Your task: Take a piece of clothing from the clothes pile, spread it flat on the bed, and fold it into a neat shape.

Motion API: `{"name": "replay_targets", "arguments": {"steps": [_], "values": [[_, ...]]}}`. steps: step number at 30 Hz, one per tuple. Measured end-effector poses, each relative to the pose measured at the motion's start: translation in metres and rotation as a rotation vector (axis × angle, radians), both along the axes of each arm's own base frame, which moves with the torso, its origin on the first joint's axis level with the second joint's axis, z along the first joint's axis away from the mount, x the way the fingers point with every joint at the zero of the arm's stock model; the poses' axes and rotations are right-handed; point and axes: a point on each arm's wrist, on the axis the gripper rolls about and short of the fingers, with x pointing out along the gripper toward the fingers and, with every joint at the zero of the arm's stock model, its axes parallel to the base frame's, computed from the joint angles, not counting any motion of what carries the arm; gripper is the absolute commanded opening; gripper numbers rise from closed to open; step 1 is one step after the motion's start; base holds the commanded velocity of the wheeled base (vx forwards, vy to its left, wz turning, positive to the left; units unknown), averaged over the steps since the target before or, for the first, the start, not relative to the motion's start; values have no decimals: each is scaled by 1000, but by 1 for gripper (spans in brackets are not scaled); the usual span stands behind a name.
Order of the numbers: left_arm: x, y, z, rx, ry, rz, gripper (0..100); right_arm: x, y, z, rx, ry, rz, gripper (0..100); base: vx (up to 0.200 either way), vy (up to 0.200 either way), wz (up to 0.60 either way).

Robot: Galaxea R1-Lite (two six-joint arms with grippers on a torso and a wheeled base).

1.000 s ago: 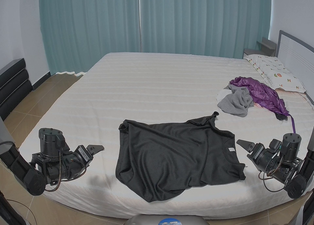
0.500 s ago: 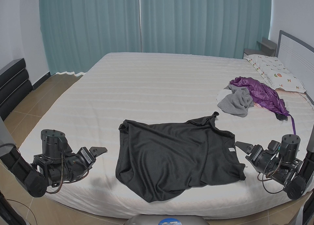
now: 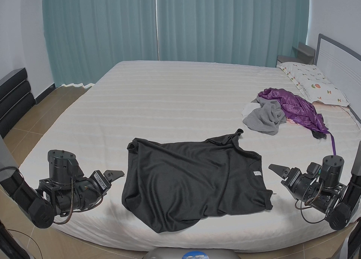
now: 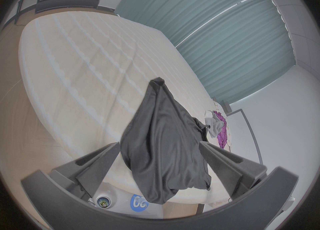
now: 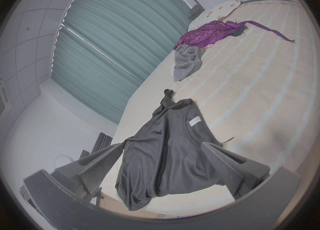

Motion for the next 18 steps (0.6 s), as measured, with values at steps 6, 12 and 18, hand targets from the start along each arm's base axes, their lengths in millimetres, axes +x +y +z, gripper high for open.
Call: {"name": "replay_targets", "arguments": {"steps": [6, 12, 18], "values": [[-4, -2, -3, 13, 11, -14, 100, 0, 0, -3, -2, 13, -1, 100, 0, 0, 0], [-7, -1, -5, 55, 17, -39, 100, 0, 0, -5, -4, 23, 1, 100, 0, 0, 0], [-14, 0, -15, 120, 44, -85, 100, 1, 1, -7, -3, 31, 4, 100, 0, 0, 0]]}}
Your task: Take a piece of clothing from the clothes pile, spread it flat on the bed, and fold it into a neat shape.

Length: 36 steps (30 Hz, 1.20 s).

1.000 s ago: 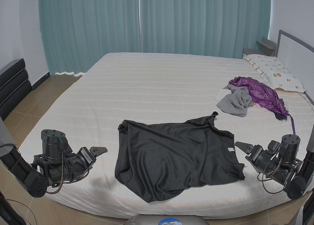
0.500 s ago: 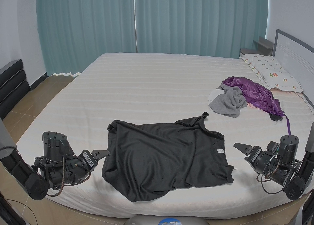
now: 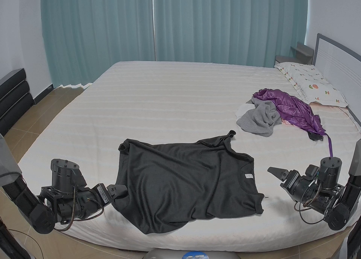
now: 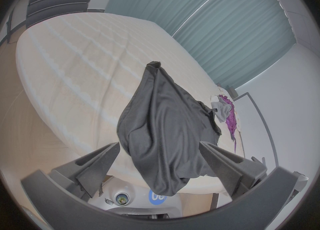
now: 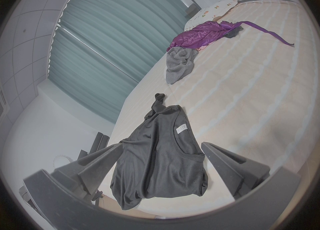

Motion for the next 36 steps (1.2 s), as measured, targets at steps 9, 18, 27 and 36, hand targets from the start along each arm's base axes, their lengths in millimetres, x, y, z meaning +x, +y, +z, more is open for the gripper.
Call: {"name": "replay_targets", "arguments": {"steps": [9, 18, 27, 36], "values": [[1, -6, -21, 40, 79, -15, 100, 0, 1, -3, -4, 13, 7, 100, 0, 0, 0], [22, -15, -42, 66, 89, 6, 100, 1, 4, -7, -11, 29, 15, 100, 0, 0, 0], [36, -21, -52, 68, 94, 6, 0, 3, 7, -11, -12, 21, 22, 100, 0, 0, 0], [39, -21, -55, 87, 89, 25, 0, 3, 7, -17, -20, 40, 22, 100, 0, 0, 0]]}}
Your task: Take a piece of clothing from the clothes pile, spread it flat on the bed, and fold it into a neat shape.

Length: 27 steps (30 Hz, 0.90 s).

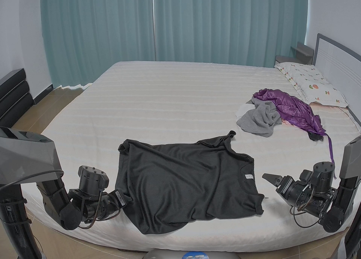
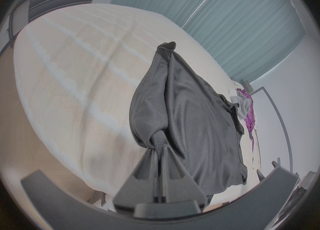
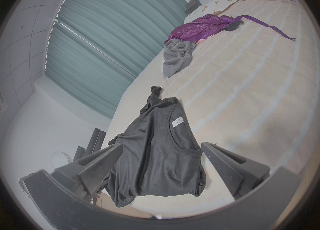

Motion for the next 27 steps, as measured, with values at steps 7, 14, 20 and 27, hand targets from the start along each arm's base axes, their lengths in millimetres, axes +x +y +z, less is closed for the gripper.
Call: {"name": "replay_targets", "arguments": {"steps": [7, 14, 20, 27], "values": [[8, -2, 6, 19, -46, 27, 0, -1, -1, 0, 0, 4, -2, 100, 0, 0, 0], [21, -6, 15, 27, -102, 19, 0, 0, -2, 0, 1, 4, -6, 100, 0, 0, 0], [34, -9, 20, 45, -108, 27, 0, 0, -2, -1, 1, 7, -8, 100, 0, 0, 0], [53, -16, 30, 49, -106, 28, 0, 0, -2, -1, 1, 9, -9, 100, 0, 0, 0]]}}
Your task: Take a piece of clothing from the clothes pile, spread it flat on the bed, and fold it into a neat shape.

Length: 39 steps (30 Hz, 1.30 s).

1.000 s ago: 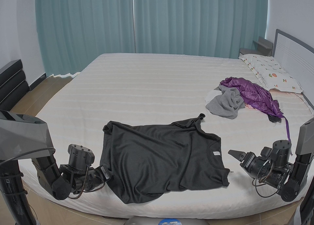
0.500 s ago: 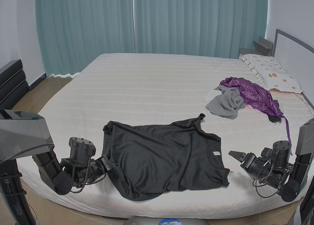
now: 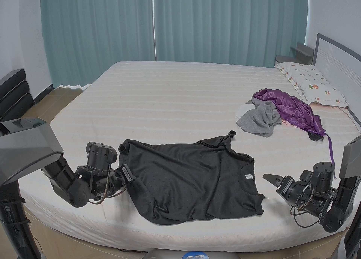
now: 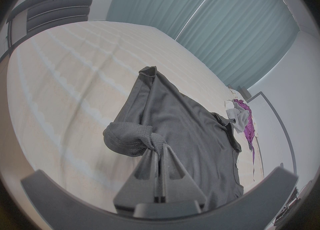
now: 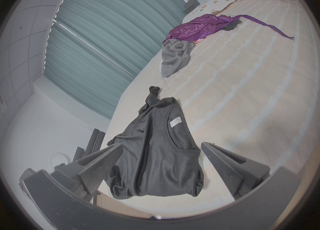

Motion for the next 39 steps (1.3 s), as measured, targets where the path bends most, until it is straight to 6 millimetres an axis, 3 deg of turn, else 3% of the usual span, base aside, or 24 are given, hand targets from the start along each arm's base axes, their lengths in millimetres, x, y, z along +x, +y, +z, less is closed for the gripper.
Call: {"name": "replay_targets", "arguments": {"steps": [8, 18, 19, 28, 39], "values": [[22, -9, 4, -2, 26, -4, 0, 0, 0, 0, 0, 3, -2, 100, 0, 0, 0], [39, -16, -6, -19, 35, 6, 0, 0, 0, -1, 2, 6, 0, 100, 0, 0, 0], [40, -17, -7, -23, 35, 8, 100, 0, 0, -1, 3, 6, 0, 100, 0, 0, 0], [43, -17, -7, -51, 37, 28, 100, 0, 0, -1, 2, 6, 1, 100, 0, 0, 0], [24, -7, 26, -82, -6, 22, 100, 0, 0, -1, 4, 7, 1, 100, 0, 0, 0]]}}
